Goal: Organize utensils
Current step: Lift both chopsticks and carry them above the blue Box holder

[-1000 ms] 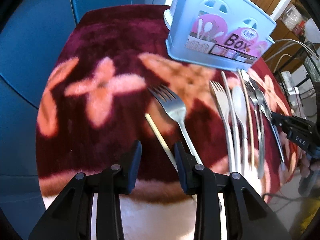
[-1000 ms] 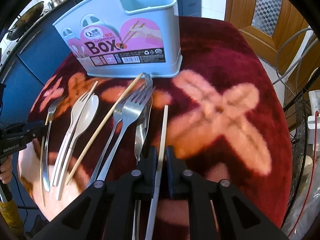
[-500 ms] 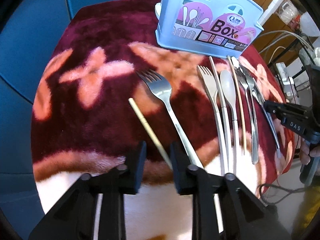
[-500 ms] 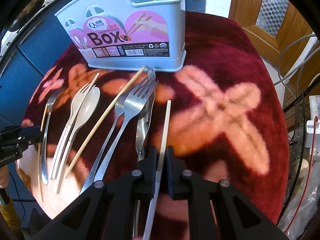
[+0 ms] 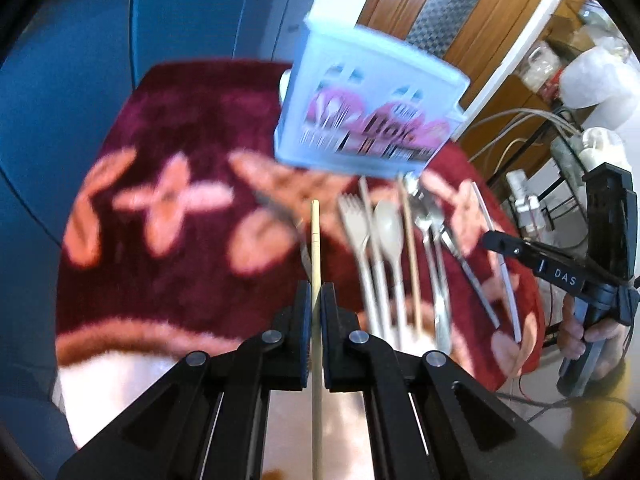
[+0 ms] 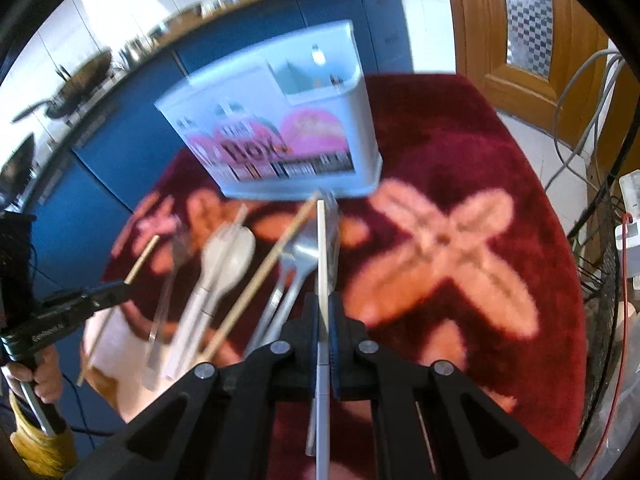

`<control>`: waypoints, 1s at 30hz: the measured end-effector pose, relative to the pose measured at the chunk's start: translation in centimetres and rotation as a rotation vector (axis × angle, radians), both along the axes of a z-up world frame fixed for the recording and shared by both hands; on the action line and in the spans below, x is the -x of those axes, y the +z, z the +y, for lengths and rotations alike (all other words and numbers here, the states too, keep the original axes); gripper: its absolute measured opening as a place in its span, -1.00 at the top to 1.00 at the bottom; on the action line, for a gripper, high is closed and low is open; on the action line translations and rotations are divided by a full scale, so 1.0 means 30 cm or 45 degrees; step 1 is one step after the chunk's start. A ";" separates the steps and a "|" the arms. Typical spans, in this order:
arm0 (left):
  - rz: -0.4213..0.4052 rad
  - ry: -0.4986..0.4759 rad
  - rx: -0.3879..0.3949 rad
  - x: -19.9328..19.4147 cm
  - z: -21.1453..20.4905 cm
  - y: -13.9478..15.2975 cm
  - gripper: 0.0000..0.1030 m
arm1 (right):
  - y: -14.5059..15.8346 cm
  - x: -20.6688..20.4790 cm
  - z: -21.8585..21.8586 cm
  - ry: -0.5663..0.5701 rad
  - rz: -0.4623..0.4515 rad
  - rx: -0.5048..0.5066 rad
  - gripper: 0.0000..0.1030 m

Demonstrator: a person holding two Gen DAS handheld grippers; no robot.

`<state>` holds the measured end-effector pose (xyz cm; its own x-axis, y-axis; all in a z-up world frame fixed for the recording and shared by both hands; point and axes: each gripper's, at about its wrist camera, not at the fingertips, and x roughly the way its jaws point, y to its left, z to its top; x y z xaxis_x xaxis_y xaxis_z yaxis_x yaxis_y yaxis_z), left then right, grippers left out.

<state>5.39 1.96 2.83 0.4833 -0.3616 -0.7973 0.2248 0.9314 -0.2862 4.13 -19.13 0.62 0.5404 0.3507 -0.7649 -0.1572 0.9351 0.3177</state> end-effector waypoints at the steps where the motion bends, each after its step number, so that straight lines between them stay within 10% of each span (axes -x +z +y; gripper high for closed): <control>1: -0.027 0.000 0.000 0.000 -0.007 0.015 0.96 | 0.012 0.003 0.006 0.000 -0.025 -0.024 0.88; 22: 0.113 0.086 -0.160 -0.073 0.028 -0.157 0.94 | -0.163 -0.071 -0.028 -0.060 0.154 0.093 0.87; 30: 0.215 -0.033 -0.264 -0.044 0.003 -0.137 0.56 | -0.150 -0.075 0.010 0.031 0.239 0.201 0.84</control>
<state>6.70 2.06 -1.27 0.3297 -0.1927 -0.9242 0.2149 0.9686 -0.1253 6.38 -18.82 -3.88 0.3761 0.2301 -0.8976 -0.1324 0.9721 0.1937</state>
